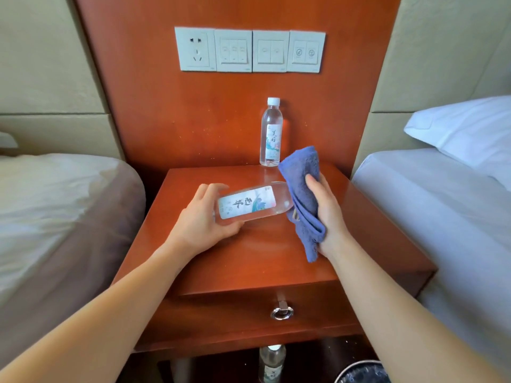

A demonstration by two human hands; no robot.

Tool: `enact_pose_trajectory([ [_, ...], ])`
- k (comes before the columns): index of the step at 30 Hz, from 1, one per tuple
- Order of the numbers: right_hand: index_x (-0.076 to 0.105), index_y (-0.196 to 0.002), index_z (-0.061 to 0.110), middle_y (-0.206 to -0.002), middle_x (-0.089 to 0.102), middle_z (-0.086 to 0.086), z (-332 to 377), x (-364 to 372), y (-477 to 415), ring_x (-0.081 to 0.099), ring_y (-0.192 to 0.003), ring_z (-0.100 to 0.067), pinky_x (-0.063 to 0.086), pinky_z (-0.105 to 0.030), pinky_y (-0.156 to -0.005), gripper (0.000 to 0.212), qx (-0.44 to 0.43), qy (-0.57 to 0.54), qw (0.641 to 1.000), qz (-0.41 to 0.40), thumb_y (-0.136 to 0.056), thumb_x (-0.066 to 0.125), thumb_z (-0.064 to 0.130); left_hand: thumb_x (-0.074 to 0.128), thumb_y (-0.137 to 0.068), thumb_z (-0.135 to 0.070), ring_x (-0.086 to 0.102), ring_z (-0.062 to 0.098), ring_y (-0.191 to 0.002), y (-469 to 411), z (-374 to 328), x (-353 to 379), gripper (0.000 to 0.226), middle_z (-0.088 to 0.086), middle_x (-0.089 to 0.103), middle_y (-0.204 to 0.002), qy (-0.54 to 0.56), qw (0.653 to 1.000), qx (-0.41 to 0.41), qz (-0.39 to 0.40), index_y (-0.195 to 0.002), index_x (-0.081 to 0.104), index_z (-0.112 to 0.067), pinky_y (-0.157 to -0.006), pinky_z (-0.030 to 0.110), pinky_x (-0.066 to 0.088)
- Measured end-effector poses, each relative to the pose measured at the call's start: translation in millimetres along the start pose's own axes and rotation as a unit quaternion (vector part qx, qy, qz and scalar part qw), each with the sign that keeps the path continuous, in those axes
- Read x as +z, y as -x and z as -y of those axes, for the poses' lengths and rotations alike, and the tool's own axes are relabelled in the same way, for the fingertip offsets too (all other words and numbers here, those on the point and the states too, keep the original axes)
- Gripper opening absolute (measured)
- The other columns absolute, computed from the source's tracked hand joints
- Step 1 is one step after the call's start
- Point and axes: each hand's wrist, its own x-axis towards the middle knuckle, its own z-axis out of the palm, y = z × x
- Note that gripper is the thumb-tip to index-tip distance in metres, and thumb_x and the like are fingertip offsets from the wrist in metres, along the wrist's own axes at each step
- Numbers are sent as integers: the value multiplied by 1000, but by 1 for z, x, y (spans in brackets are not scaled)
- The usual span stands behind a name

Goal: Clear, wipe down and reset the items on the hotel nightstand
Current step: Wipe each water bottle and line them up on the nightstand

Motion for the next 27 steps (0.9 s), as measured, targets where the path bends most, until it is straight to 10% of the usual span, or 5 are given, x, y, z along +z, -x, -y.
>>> enact_pose_trajectory([
  [5,50,-134,31,-123,65,-8,-4,14,2,67,-94,-30,56,-48,-77,42,-8,-32,999,29,-93,61,30,76,-74,-55,55,6,-103,-2,5,-3,57,-14,57,-112,4,1000,-7,10,-122,51,-36,-80,36,54],
  [14,68,-105,14,-97,70,-12,-13,34,-4,67,-91,-31,50,-57,-90,17,-29,-62,996,-47,-91,66,22,68,-73,-61,63,4,-79,0,2,-8,42,-11,68,-88,162,981,-49,95,-97,55,-29,-75,24,50],
  [21,42,-139,26,-127,64,2,-26,55,-4,62,-115,-15,50,-37,-97,50,-98,64,992,47,-94,62,16,20,-77,-79,46,8,-119,-3,1,-1,73,-15,54,-125,17,985,-5,173,-141,20,-45,-104,35,28],
  [27,42,-129,25,-121,62,6,-28,59,-4,62,-108,-3,49,-30,-95,48,-122,158,978,59,-89,68,24,23,-80,-81,15,10,-145,2,-1,0,93,-13,11,-161,-77,980,26,179,-150,-23,-39,-117,37,10],
])
